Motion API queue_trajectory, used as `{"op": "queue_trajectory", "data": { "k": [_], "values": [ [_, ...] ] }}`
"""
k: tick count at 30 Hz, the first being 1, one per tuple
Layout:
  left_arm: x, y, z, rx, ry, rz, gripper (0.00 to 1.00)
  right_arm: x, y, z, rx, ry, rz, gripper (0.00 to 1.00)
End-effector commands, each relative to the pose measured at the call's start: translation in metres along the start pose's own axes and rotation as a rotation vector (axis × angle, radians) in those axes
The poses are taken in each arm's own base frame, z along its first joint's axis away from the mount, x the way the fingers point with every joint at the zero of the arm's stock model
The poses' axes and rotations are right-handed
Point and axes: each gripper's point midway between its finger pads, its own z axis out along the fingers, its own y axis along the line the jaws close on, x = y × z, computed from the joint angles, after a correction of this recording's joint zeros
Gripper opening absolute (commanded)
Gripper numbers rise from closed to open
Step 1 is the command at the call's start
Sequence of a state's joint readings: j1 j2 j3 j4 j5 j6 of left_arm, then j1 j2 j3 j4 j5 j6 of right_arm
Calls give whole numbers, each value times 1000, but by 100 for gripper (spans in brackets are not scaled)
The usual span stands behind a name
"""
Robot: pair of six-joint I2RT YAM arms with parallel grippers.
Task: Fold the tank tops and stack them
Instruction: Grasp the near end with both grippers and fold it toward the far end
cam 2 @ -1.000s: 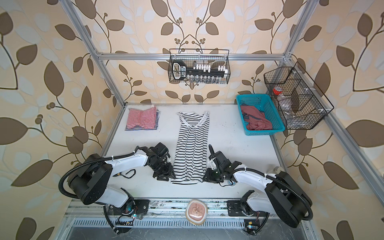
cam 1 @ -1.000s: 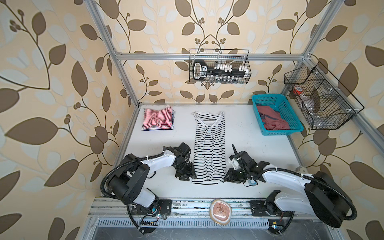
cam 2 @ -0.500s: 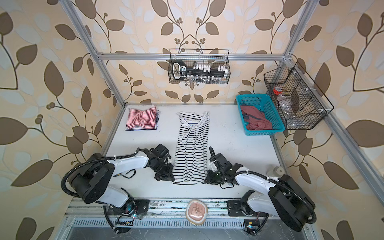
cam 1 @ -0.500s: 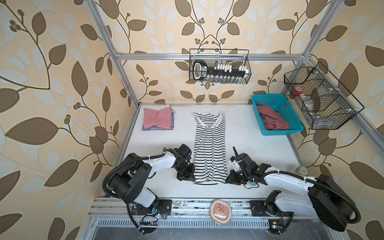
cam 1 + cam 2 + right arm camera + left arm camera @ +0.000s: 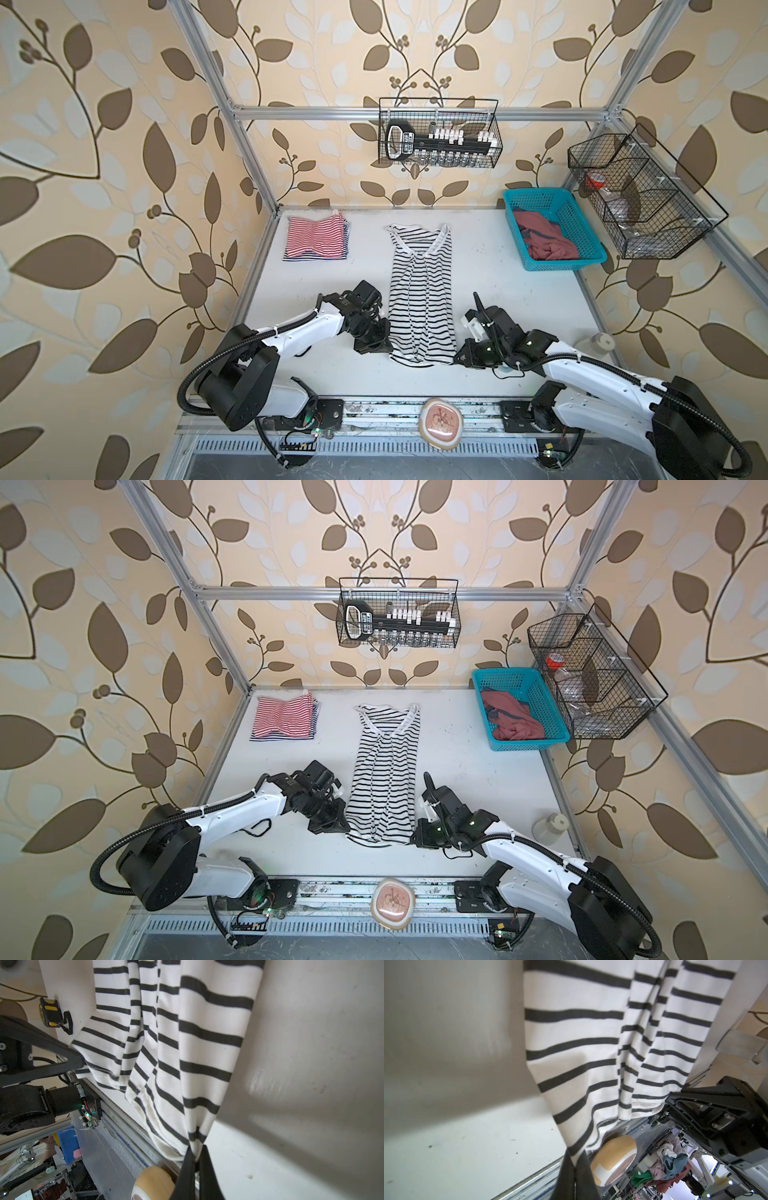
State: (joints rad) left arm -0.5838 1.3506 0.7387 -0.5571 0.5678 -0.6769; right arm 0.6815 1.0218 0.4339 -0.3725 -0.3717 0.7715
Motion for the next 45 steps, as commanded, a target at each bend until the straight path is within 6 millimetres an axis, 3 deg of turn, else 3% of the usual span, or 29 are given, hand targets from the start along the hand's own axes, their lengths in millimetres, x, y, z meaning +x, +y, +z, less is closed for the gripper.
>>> {"op": "queue_trajectory", "data": {
  "k": [1,7,14,19,28,37,45],
  "values": [
    [-10,-19,-21,0,-65,22,0,-13,10,-13,16,-25,-27,0],
    [-38,-32,-41,11,-146,10,0,-42,16,-26,2,-59,-37,0],
    [-75,-45,-51,62,-179,-9,0,-76,21,-36,-19,-59,-46,0],
    [-103,-43,-48,70,-165,-30,0,-99,13,-34,-19,-49,-29,0],
    [-151,-48,-63,99,-176,-37,0,-147,14,-26,-40,-46,-28,0],
    [-190,-50,-54,116,-153,-48,0,-193,4,-16,-62,-46,-4,0],
    [-222,-54,-63,145,-184,-55,0,-220,-5,-8,-69,-43,19,0]
  ]
}}
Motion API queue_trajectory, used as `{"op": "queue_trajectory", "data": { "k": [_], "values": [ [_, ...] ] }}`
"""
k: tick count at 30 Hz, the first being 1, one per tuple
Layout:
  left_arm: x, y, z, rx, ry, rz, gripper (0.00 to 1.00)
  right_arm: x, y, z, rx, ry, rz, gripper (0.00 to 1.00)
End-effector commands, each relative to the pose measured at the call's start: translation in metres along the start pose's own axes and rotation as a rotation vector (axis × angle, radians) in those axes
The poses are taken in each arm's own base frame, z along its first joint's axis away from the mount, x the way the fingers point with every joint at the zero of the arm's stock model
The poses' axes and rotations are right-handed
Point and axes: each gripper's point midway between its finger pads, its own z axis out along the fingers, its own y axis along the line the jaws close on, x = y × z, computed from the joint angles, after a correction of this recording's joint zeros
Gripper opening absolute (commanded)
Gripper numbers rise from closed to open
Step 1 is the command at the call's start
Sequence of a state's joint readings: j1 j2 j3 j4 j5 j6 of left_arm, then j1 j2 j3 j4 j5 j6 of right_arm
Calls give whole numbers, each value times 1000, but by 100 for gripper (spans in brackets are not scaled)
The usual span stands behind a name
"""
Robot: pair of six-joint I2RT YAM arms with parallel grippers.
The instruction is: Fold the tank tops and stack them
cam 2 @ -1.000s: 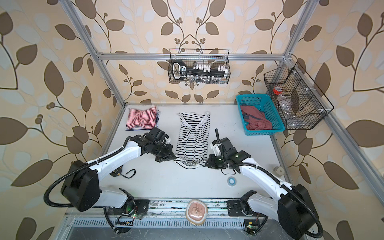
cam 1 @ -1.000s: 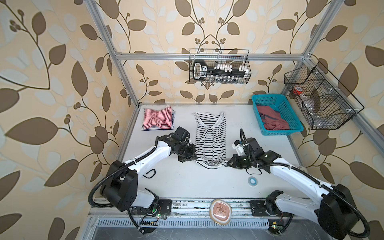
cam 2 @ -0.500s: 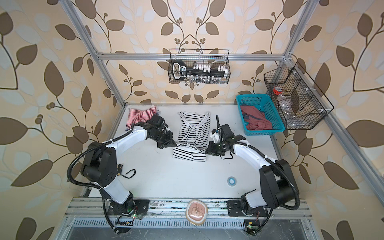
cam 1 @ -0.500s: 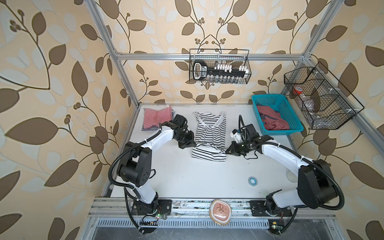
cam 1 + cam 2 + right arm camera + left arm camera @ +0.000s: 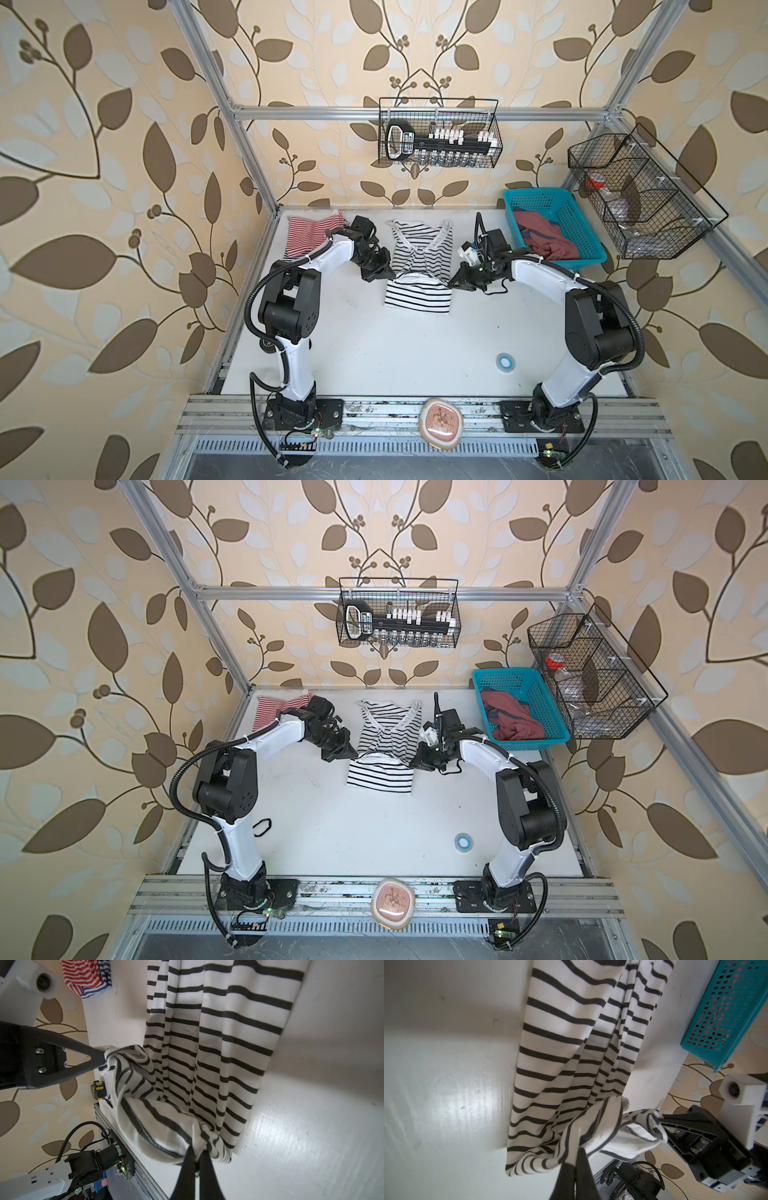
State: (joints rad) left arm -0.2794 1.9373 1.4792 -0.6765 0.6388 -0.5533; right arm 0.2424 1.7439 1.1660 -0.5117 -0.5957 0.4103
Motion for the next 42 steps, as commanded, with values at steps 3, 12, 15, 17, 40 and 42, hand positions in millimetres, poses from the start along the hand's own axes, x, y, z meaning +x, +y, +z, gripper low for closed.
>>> {"op": "queue_trajectory", "data": {
  "k": [3,12,15,17,40,42],
  "values": [
    [-17,-21,-9,63,-8,40,0,-16,0,3,-22,4,-14,0],
    [-32,-28,-4,81,-2,45,0,-39,-7,0,-33,-21,2,0],
    [-37,-29,-2,80,-2,45,0,-46,-9,-1,-38,-24,8,0],
    [-41,-28,2,76,6,39,0,-50,-11,2,-41,-18,12,0],
    [-105,5,19,130,-80,-124,33,-97,-37,32,-89,-62,126,29],
    [-112,-1,9,139,-117,-120,36,-103,-32,21,-96,-105,124,34]
  ]
}}
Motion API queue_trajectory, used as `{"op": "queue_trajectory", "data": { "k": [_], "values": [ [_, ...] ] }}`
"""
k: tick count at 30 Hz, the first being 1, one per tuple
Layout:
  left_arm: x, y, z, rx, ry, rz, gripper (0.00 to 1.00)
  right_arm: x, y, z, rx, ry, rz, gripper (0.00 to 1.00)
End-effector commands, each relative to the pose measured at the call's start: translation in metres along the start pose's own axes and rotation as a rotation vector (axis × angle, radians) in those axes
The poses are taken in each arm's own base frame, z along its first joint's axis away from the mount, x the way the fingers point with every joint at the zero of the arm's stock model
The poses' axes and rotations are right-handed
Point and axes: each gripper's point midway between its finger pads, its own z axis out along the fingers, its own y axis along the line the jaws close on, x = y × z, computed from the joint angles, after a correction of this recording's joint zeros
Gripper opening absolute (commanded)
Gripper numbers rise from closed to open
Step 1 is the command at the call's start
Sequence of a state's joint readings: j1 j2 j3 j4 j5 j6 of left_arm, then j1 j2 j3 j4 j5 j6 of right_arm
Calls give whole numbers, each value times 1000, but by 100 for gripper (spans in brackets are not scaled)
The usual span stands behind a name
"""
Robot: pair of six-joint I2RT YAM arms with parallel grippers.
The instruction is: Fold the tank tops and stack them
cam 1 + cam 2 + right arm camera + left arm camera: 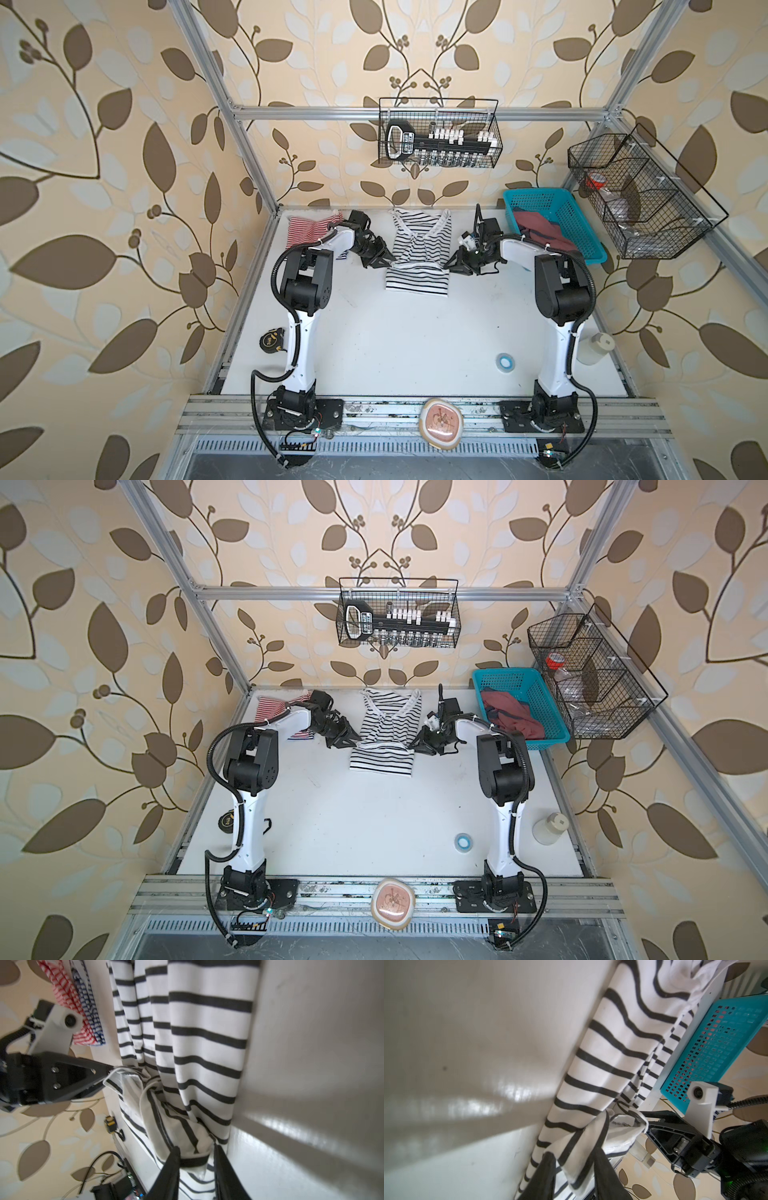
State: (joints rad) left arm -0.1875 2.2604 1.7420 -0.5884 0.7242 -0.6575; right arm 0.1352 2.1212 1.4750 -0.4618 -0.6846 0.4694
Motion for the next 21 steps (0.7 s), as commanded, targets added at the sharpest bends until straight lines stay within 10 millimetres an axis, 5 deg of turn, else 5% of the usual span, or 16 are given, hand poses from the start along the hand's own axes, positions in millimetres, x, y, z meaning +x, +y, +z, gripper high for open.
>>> {"op": "queue_trajectory", "data": {
  "k": [1,5,11,19,21],
  "values": [
    [-22,-33,-30,59,-105,43,37,-18,20,-25,-42,-96,-30,34],
    [-25,-51,-56,49,-179,81,41,-16,31,-45,-34,-144,-57,38],
    [-2,-43,-83,-32,-238,105,40,16,44,-50,-9,-128,-121,37],
    [59,-30,-43,-65,-84,132,1,58,61,1,-15,14,-179,10],
    [68,-25,-30,-80,-41,130,0,59,66,13,-28,37,-182,5]
  ]
}}
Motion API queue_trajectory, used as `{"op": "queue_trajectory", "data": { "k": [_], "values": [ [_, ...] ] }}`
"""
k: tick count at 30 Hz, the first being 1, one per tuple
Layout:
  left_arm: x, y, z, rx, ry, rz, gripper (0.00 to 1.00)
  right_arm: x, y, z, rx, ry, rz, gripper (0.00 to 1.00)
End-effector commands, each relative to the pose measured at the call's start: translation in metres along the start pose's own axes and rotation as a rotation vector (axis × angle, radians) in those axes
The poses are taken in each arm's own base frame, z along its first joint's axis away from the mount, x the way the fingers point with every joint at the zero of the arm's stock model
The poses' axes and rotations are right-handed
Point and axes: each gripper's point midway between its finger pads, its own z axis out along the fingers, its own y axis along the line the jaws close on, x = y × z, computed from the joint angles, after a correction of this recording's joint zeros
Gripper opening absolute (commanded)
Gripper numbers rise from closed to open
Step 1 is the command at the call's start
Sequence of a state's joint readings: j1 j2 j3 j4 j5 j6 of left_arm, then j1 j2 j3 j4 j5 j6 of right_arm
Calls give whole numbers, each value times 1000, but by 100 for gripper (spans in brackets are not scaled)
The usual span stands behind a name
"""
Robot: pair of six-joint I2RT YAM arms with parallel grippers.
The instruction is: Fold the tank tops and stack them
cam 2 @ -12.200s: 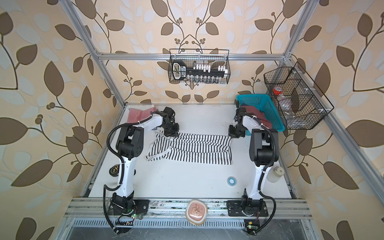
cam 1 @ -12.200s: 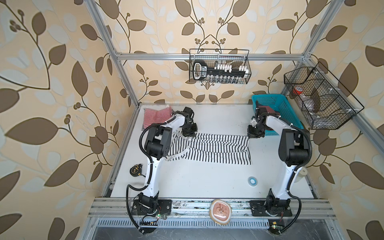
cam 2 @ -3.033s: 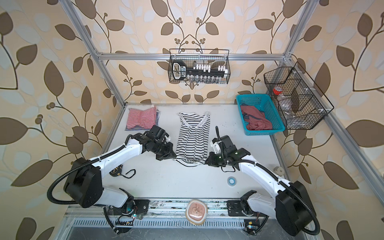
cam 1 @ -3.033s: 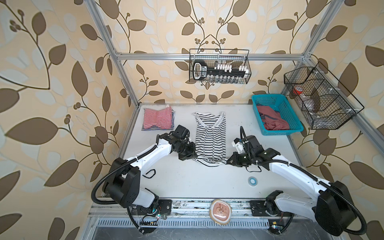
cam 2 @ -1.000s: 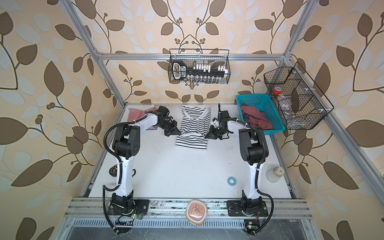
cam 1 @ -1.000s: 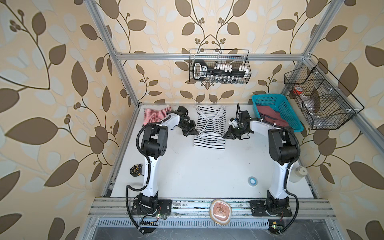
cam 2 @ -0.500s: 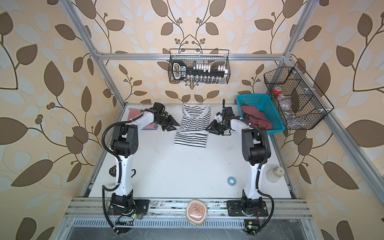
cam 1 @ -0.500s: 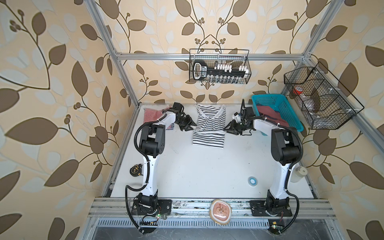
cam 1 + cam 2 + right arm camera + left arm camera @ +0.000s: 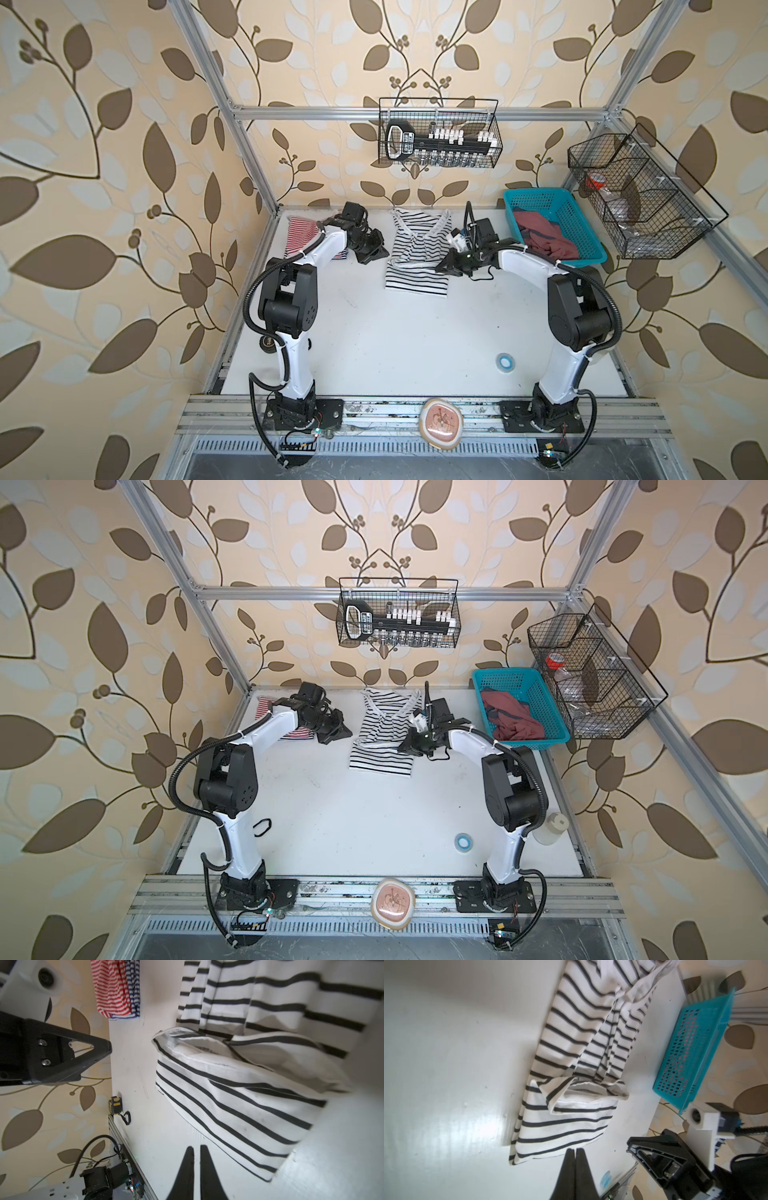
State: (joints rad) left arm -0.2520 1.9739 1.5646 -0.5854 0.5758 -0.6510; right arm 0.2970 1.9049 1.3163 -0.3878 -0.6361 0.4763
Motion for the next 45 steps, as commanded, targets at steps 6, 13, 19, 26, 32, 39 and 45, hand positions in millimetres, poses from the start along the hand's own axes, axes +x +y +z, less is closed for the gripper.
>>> {"op": "queue_trajectory", "data": {
  "k": [6,13,19,26,32,39,45],
  "values": [
    [36,6,37,-55,155,48,0,1,-1,45,-5,90,-2,3],
    [39,13,52,-76,194,50,0,-16,-18,64,-4,85,43,3],
    [48,32,63,-106,228,30,0,-41,-36,69,-8,34,92,3],
    [59,49,68,-137,253,13,0,-77,-41,69,-53,-47,136,2],
    [64,54,70,-145,267,10,0,-100,-43,70,-82,-97,166,2],
    [85,68,70,-175,299,3,0,-104,-39,41,-48,-141,136,3],
    [103,78,72,-188,320,-14,0,-58,-20,16,17,-142,49,12]
  ]
}}
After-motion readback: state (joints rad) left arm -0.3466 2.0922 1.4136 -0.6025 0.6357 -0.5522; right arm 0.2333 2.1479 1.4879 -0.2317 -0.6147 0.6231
